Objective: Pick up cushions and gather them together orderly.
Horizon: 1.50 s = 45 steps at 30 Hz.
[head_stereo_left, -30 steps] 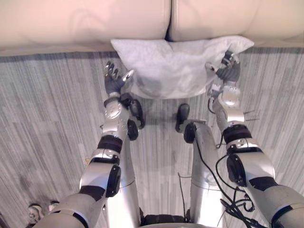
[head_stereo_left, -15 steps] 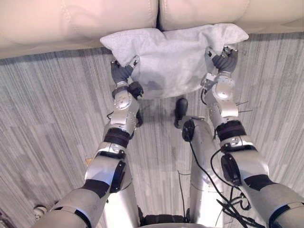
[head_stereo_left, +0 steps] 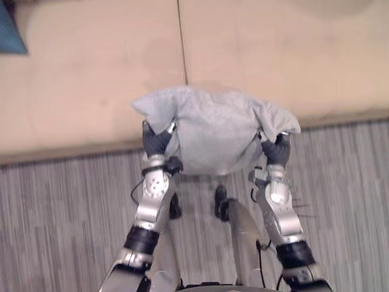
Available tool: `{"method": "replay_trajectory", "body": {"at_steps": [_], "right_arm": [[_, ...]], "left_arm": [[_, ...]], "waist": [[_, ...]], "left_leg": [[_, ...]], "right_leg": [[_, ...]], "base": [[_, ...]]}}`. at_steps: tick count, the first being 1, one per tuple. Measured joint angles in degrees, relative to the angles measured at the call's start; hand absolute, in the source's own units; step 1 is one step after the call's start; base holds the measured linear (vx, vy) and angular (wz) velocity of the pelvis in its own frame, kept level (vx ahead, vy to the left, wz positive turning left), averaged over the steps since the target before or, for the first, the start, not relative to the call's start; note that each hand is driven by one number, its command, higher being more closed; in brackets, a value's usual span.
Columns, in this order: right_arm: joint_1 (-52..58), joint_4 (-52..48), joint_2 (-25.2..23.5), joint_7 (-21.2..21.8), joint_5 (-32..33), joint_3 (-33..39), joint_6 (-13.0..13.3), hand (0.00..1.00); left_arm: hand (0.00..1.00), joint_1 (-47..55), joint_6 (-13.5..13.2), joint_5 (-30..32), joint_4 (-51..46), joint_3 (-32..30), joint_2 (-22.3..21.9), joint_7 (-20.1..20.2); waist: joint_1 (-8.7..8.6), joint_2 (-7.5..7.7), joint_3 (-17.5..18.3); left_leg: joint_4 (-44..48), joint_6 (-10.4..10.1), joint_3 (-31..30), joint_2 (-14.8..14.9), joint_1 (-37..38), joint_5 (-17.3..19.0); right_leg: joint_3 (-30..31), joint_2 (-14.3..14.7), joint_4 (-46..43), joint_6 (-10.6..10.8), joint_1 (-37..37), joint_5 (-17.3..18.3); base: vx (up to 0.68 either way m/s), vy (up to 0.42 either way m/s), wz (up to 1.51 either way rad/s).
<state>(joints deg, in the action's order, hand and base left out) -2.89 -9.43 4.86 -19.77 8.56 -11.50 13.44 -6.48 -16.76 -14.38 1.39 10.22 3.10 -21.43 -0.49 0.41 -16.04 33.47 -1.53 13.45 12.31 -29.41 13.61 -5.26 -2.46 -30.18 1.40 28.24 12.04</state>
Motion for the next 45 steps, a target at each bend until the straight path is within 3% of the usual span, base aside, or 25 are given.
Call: {"method": "replay_trajectory", "body": {"at_steps": [3,11,13,16,17,18,19,20,22,23,24,25,26,27,29,30,31,33,34,36,37,38,39,41,45], "right_arm": [[0.9,0.1,1.1,3.3,-0.2,-1.6,0.5,1.00],[-0.1,2.8,4.2,6.3,-0.2,-3.2,0.7,1.00],[-1.8,6.1,4.8,6.2,-0.2,-3.2,0.8,1.00],[-5.0,11.6,5.3,6.3,-0.3,-3.2,0.6,1.00],[-6.3,13.5,5.5,6.3,-0.3,-3.7,0.5,1.00],[-6.9,14.1,5.8,6.3,-0.3,-4.1,0.3,1.00],[-7.1,14.2,6.4,6.7,-0.4,-4.3,0.2,1.00],[-7.9,14.8,7.1,7.6,-0.5,-4.6,0.1,1.00],[-8.7,14.9,8.2,7.8,-1.0,-4.7,-0.4,1.00],[-8.7,14.9,9.2,7.9,-1.5,-4.7,-0.4,1.00],[-8.6,14.9,9.5,8.0,-1.5,-4.6,-0.5,1.00],[-8.4,14.9,10.0,8.1,-1.5,-4.6,-0.6,1.00],[-8.2,14.9,11.0,8.2,-1.5,-4.6,-1.2,1.00],[-8.1,14.9,11.1,8.3,-1.5,-3.9,-1.5,1.00],[-7.8,14.8,11.3,8.3,-1.5,-2.7,-1.5,1.00],[-7.3,14.8,11.3,8.3,-1.5,-1.8,-1.5,1.00],[-7.1,14.7,11.3,8.3,-1.5,-1.8,-1.5,1.00],[-5.7,11.8,11.3,8.3,-1.5,-1.7,-1.5,1.00],[-5.6,9.7,11.2,8.3,-1.5,-1.7,-1.2,1.00],[-5.7,9.0,11.2,8.3,-1.9,-1.4,-0.7,1.00],[-5.8,9.0,11.2,8.1,-2.4,-1.2,-0.6,1.00],[-5.6,9.0,11.2,7.6,-3.1,-1.1,-0.7,1.00],[-5.6,9.1,10.5,7.5,-3.4,-1.0,-0.7,1.00],[-5.6,9.1,7.4,7.5,-4.2,0.5,-1.1,1.00],[-8.1,9.1,5.5,7.2,-4.7,0.2,-1.1,1.00]], "left_arm": [[1.00,7.1,0.0,-0.1,-0.7,0.8,0.6,1.9],[1.00,14.1,0.4,-0.9,-3.2,2.2,2.3,5.1],[1.00,14.6,1.0,-1.0,-3.6,3.4,2.7,5.2],[1.00,15.6,1.7,-0.9,-3.6,3.4,3.2,6.0],[1.00,16.1,2.0,-0.9,-3.7,3.3,4.0,6.5],[1.00,16.2,2.0,-0.9,-3.8,3.3,4.2,6.5],[1.00,16.5,2.0,-0.8,-4.2,3.3,4.5,6.5],[1.00,16.4,2.0,-0.8,-4.7,3.1,4.5,6.5],[1.00,16.0,1.9,-0.8,-4.7,3.2,4.6,6.5],[1.00,15.1,1.9,-0.8,-4.7,3.3,4.8,6.5],[1.00,14.9,1.9,-0.8,-4.7,3.5,5.7,6.7],[1.00,14.7,1.9,-0.8,-4.4,3.7,6.0,6.9],[1.00,14.5,2.3,-0.8,-3.6,4.6,5.3,7.0],[1.00,14.1,2.5,-0.8,-3.6,4.9,4.7,7.6],[1.00,12.9,2.5,-0.8,-2.4,5.1,3.7,8.1],[1.00,11.7,2.6,-0.8,-0.2,5.2,2.8,9.1],[1.00,11.6,2.7,-0.8,0.5,5.2,2.6,9.1],[1.00,11.6,2.8,-0.8,1.8,5.3,1.8,9.4],[1.00,11.5,2.8,-0.8,1.8,5.2,1.6,9.4],[1.00,11.3,2.8,-0.8,1.8,5.2,1.6,9.5],[1.00,11.3,2.8,-0.7,1.8,5.2,1.5,9.7],[1.00,11.4,2.9,-0.7,1.8,5.4,1.3,9.7],[1.00,11.1,2.9,-0.7,1.8,5.3,1.5,9.7],[1.00,9.3,3.2,-0.7,2.0,5.3,2.6,9.7],[1.00,7.7,2.9,-0.6,0.8,4.9,3.9,8.4]], "waist": [[0.04,0.10,4.1],[0.76,0.32,5.4],[1.00,0.30,5.4],[1.24,0.47,5.2],[1.28,0.35,5.1],[1.19,-0.04,4.9],[1.24,-0.66,4.9],[1.45,-0.45,5.0],[1.12,-1.46,4.6],[0.27,-1.22,4.9],[-0.50,-0.33,5.3],[-0.94,-0.32,5.2],[-0.85,-2.77,5.4],[-0.96,-3.57,5.8],[-1.52,-3.67,5.7],[-1.66,-3.69,5.6],[-1.52,-3.67,5.6],[-0.79,-3.68,5.6],[-0.34,-3.82,5.7],[-0.12,-4.08,5.9],[-0.01,-4.34,6.1],[-0.05,-5.83,6.9],[-0.03,-6.07,7.3],[-0.20,-4.49,7.6],[0.51,-4.30,7.9]], "left_leg": [[-10.1,-0.1,1.0,-2.7,7.9,-3.2],[-14.8,-0.1,2.5,-3.9,17.7,-3.4],[-14.6,0.1,2.3,-4.2,19.6,-3.1],[-14.2,0.2,2.4,-4.4,24.1,-0.1],[-13.5,0.6,2.1,-4.6,25.6,1.7],[-13.5,0.7,1.7,-4.4,26.3,2.5],[-13.4,0.8,0.5,-4.4,26.7,3.9],[-13.5,1.1,-0.4,-4.5,26.7,5.2],[-14.5,0.4,-2.2,-4.3,26.8,5.5],[-16.5,-1.0,-4.0,-4.4,27.3,4.9],[-16.8,-2.8,-5.2,-5.4,27.5,4.7],[-16.5,-3.6,-6.1,-5.3,27.9,5.2],[-16.5,-5.4,-7.7,-3.5,28.4,4.5],[-16.3,-7.7,-9.3,-2.2,27.9,2.7],[-10.1,-9.0,-10.7,-0.8,24.8,-0.1],[0.2,-8.0,-9.9,0.8,20.3,-2.7],[4.0,-7.7,-9.4,1.6,18.9,-2.9],[13.1,-5.1,-6.2,2.7,14.5,-1.3],[13.0,-3.7,-4.5,2.7,11.8,-0.1],[8.1,-2.9,-3.6,2.4,10.0,0.5],[0.0,-2.9,-3.4,1.6,10.1,-0.4],[-8.3,-2.6,-3.4,1.5,10.5,-6.7],[-10.1,-2.9,-3.2,1.4,10.9,-5.4],[-16.0,-1.4,-1.6,-2.1,13.4,-7.8],[-21.8,-0.2,1.0,-5.3,16.3,-9.9]], "right_leg": [[0.6,-0.6,9.7,0.7,-7.5,-3.0],[3.0,-0.5,15.1,1.1,-16.2,-5.1],[3.7,-0.6,10.1,1.3,-15.4,-4.9],[3.7,-1.9,-9.3,2.6,-9.6,-5.0],[3.5,-2.9,-17.4,4.4,-6.5,-8.1],[3.1,-3.0,-19.6,3.2,-5.2,-9.4],[1.8,-3.5,-20.9,1.3,-4.8,-5.9],[1.3,-3.6,-17.0,1.4,-4.2,-2.0],[2.1,-2.3,-9.1,1.5,-2.9,-1.1],[4.2,-1.1,3.0,2.6,-2.6,-3.8],[5.8,-1.8,10.1,2.3,-3.3,-8.4],[6.4,-1.8,10.1,1.8,-3.5,-13.0],[4.2,-0.7,8.3,0.5,-3.8,-11.5],[2.3,0.1,7.8,-0.8,-4.0,-10.0],[0.5,0.8,9.8,-1.7,-6.4,-9.4],[-0.4,1.3,13.1,-2.1,-10.2,-9.5],[-0.6,1.5,14.4,-2.4,-11.8,-9.5],[-0.9,1.6,18.7,-2.7,-17.0,-9.7],[-0.8,1.5,20.2,-2.8,-18.3,-9.8],[-1.1,1.5,21.5,-2.4,-19.0,-10.2],[-1.1,1.5,21.7,-2.1,-19.1,-10.3],[-1.0,2.6,22.4,-1.5,-19.0,-10.7],[-0.6,2.9,23.1,-1.1,-19.0,-10.9],[0.5,0.2,24.4,0.1,-18.9,-12.0],[3.8,-2.2,27.3,1.9,-19.4,-13.7]], "base": [[0.24,0.029,0.03],[0.13,0.043,-0.19],[0.07,0.058,-0.18],[0.06,0.027,0.00],[0.07,-0.017,0.16],[0.10,-0.030,0.19],[0.10,-0.040,0.19],[0.11,-0.062,0.21],[0.18,-0.124,0.35],[0.27,-0.169,0.78],[0.28,-0.183,0.85],[0.30,-0.206,0.56],[0.45,-0.288,0.38],[0.44,-0.273,0.25],[0.33,-0.213,0.40],[0.30,-0.185,0.41],[0.29,-0.150,0.23],[0.23,-0.023,0.03],[0.20,0.008,0.02],[0.12,0.055,-0.01],[0.16,0.163,-0.12],[0.13,0.178,-0.22],[0.16,0.238,-0.12],[0.12,0.199,0.07],[0.04,0.127,-0.14]]}}
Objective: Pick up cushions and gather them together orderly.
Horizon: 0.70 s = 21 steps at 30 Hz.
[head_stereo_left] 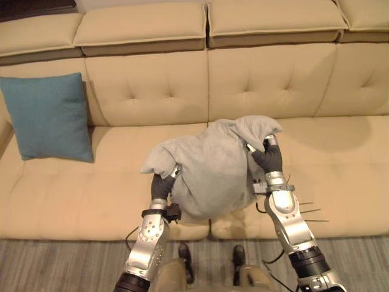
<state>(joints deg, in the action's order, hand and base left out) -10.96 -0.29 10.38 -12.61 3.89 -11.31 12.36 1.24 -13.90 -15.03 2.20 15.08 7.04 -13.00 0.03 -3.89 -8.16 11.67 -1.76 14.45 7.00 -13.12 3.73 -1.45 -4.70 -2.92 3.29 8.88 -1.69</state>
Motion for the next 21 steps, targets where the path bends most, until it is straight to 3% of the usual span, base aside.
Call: {"method": "replay_trajectory", "body": {"at_steps": [5,10,12,17,21], "right_arm": [[-9.2,3.5,-0.9,-2.7,-0.1,-0.1,0.0,1.00],[-26.2,12.0,-0.8,-7.1,-1.7,0.1,0.0,1.00],[-34.1,17.1,-0.8,-8.6,-2.3,1.6,0.0,1.00],[-48.5,26.0,-0.2,-12.3,-2.9,6.5,-0.3,1.00],[-58.3,30.9,0.2,-14.9,-3.9,10.3,-0.3,1.00]], "left_arm": [[1.00,-7.7,0.0,2.3,0.7,-0.7,2.5,-3.8],[1.00,-26.7,0.1,5.6,10.4,-3.5,6.4,-9.8],[1.00,-37.2,0.2,6.2,17.4,-4.8,8.6,-12.0],[1.00,-56.7,0.3,8.5,28.2,-6.6,11.2,-15.9],[1.00,-70.1,0.3,10.2,35.2,-7.4,14.1,-16.2]], "waist": [[0.66,0.29,0.0],[0.87,1.95,-1.0],[0.81,2.80,-3.1],[0.87,3.06,-8.2],[0.76,3.04,-12.1]], "left_leg": [[-4.5,-0.5,0.5,0.0,0.8,-2.7],[-7.0,-1.3,-0.7,0.5,-4.3,-7.2],[-7.8,-1.5,-1.5,1.1,-6.9,-9.4],[-10.5,-1.8,-1.9,1.6,-11.4,-12.9],[-13.6,-1.3,-2.1,1.5,-15.1,-16.8]], "right_leg": [[0.8,0.6,3.2,-1.4,0.1,-3.1],[0.2,1.6,3.2,-1.8,5.7,-4.3],[-0.4,2.4,3.2,-2.2,8.4,-5.3],[-1.1,3.2,2.6,-2.6,14.2,-7.2],[-1.6,3.5,2.4,-2.7,19.4,-8.8]], "base": [[-0.03,0.015,-0.10],[-0.13,-0.044,0.06],[-0.21,-0.090,0.09],[-0.17,-0.057,0.04],[-0.14,-0.009,-0.01]]}}
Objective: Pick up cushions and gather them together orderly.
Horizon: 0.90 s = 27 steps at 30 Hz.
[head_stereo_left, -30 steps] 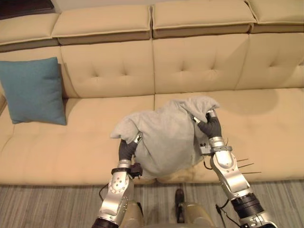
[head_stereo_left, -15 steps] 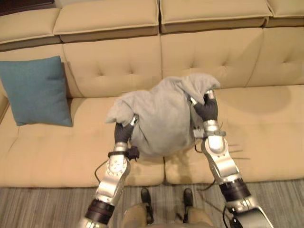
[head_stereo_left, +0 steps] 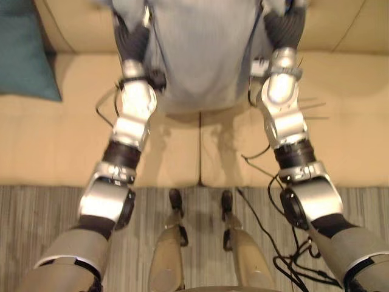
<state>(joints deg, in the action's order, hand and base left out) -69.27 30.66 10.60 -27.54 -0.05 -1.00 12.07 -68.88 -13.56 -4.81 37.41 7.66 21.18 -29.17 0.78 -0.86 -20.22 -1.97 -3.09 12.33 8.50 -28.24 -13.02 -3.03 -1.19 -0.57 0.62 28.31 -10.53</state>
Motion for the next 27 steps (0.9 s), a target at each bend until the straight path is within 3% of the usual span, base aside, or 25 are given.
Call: {"method": "replay_trajectory", "body": {"at_steps": [2,3,4,8,13,19,24,27], "right_arm": [[-5.5,5.7,0.2,-1.6,0.0,1.6,0.0,1.00],[-6.5,6.8,0.3,-1.9,0.0,1.9,0.0,0.00],[-8.4,8.9,0.6,-2.5,0.0,2.0,0.0,0.00],[-13.2,13.3,2.3,-2.4,0.2,2.2,0.0,0.00],[-15.7,13.6,3.9,-2.5,0.5,2.2,0.7,0.00],[-15.7,13.5,10.1,-2.4,1.8,2.2,0.7,0.00],[-7.8,4.9,17.3,-1.0,7.7,5.0,1.2,0.00],[1.2,-3.9,20.6,0.9,11.5,5.8,2.2,0.00]], "left_arm": [[1.00,-6.5,0.0,0.6,5.1,-0.7,0.2,0.1],[1.00,-7.7,0.0,0.5,6.2,-0.8,0.3,0.1],[0.00,-9.5,0.1,0.5,7.5,-1.0,0.4,0.2],[0.00,-13.4,0.1,0.3,10.9,-2.3,1.7,0.1],[0.00,-14.2,-0.2,-1.4,11.2,-5.9,2.6,0.0],[0.00,-13.8,-0.4,-3.9,11.5,-8.1,6.7,0.5],[0.00,-6.9,-0.4,-8.1,10.3,-12.7,13.8,2.3],[0.00,1.5,-0.7,-11.1,3.1,-15.4,16.3,3.7]], "waist": [[-0.20,0.00,-1.4],[-0.28,0.03,-1.7],[-0.45,0.02,-2.2],[-1.51,0.04,-4.1],[-1.37,0.04,-5.0],[-1.55,0.05,-6.0],[-1.50,0.05,-6.1],[-1.00,0.07,-6.1]], "left_leg": [[-1.8,0.3,-0.4,-0.3,-2.3,-2.3],[-2.2,0.4,-0.4,-0.3,-2.8,-2.6],[-2.2,0.4,-0.4,-0.4,-4.3,-2.7],[-2.2,0.7,-1.2,-0.7,-8.4,-3.1],[-2.2,0.7,-1.6,-0.7,-9.7,-3.1],[-2.2,0.7,-1.7,-1.1,-9.7,-3.1],[-2.2,0.6,-1.7,-1.1,-9.1,-3.0],[-2.2,0.2,-1.2,-1.0,-7.0,-2.7]], "right_leg": [[-0.2,0.0,-0.1,0.1,3.1,-0.7],[-0.2,0.0,-0.1,0.1,3.7,-0.8],[-0.2,-0.1,-0.1,0.2,5.2,-1.0],[-0.7,-0.3,-0.1,0.2,8.9,-1.1],[-1.4,-0.5,-0.1,0.2,9.9,-1.1],[-1.5,-0.9,-0.4,0.2,9.9,-1.1],[-1.1,-0.9,-2.0,0.6,10.1,0.1],[-0.4,-1.0,-5.4,0.6,9.9,2.1]], "base": [[-0.08,0.000,0.03],[0.00,0.000,0.00],[0.00,0.000,0.00],[0.02,0.029,0.06],[0.05,0.072,0.05],[0.02,0.103,0.01],[-0.05,0.068,0.00],[-0.05,0.026,-0.04]]}}
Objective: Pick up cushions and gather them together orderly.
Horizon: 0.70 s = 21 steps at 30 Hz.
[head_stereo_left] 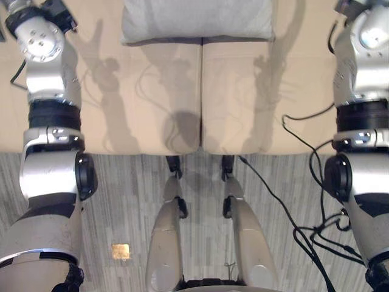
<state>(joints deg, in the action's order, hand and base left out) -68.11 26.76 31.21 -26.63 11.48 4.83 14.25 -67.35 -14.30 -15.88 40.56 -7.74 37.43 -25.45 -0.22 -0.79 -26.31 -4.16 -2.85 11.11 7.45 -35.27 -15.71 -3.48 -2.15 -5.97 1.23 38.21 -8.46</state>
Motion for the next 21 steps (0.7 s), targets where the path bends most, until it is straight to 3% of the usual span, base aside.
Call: {"method": "replay_trajectory", "body": {"at_steps": [3,6,7,10,12,15,21], "right_arm": [[13.1,-9.2,0.6,4.9,2.7,-0.4,1.5,0.00],[27.6,-14.3,-0.7,9.0,3.5,-1.3,2.2,0.00],[36.0,-14.7,-3.1,10.9,3.7,-2.6,2.3,0.00],[50.1,-14.2,-8.1,14.7,3.0,-5.1,2.1,0.00],[60.1,-11.3,-12.5,18.2,-1.3,-5.9,1.4,0.00],[68.9,-5.5,-15.5,21.1,-5.8,-5.6,0.5,0.00],[79.3,5.6,-17.4,25.1,-12.3,-3.6,0.0,0.00]], "left_arm": [[0.00,12.0,-1.4,-1.6,-9.6,-0.7,-0.6,3.5],[0.00,25.9,-3.2,-1.8,-17.3,-0.2,-5.3,6.6],[0.00,35.0,-3.5,-1.8,-18.8,1.3,-9.0,8.2],[0.00,50.6,-3.1,-1.0,-20.0,5.3,-16.8,11.7],[0.00,62.7,-1.6,2.1,-19.9,7.6,-22.4,15.3],[0.00,72.3,-0.8,6.1,-16.0,7.4,-24.3,19.2],[0.00,80.3,0.5,12.1,-5.5,4.1,-24.9,23.2]], "waist": [[0.36,0.04,0.1],[0.92,0.09,1.5],[0.82,0.11,4.6],[0.85,0.13,5.5],[0.83,0.36,7.5],[0.83,0.39,10.9],[0.18,0.77,18.1]], "left_leg": [[0.0,-0.2,0.1,0.2,3.3,0.2],[0.2,-0.5,0.0,0.3,6.2,1.4],[0.4,-0.5,0.0,0.3,6.5,2.2],[0.7,-0.5,-0.2,0.2,10.8,3.6],[1.2,-0.6,-0.3,0.2,13.6,4.9],[1.1,-0.8,-0.4,0.0,17.6,5.9],[-0.7,-0.9,-0.2,-1.1,25.1,8.1]], "right_leg": [[0.2,0.1,-2.0,0.0,-2.2,1.5],[0.1,0.2,-2.1,0.1,-5.3,2.9],[0.2,0.1,-2.1,0.2,-5.7,3.7],[0.0,0.1,-1.7,0.3,-10.4,4.6],[-0.1,0.1,-0.7,0.4,-13.8,5.4],[-0.6,0.1,0.2,0.8,-18.4,6.0],[-0.9,-0.7,2.3,1.8,-25.9,8.0]], "base": [[-0.01,-0.002,0.00],[0.01,-0.018,0.02],[0.10,-0.025,0.03],[0.12,-0.040,0.05],[0.10,-0.046,0.04],[0.10,-0.036,0.07],[0.06,0.016,0.04]]}}
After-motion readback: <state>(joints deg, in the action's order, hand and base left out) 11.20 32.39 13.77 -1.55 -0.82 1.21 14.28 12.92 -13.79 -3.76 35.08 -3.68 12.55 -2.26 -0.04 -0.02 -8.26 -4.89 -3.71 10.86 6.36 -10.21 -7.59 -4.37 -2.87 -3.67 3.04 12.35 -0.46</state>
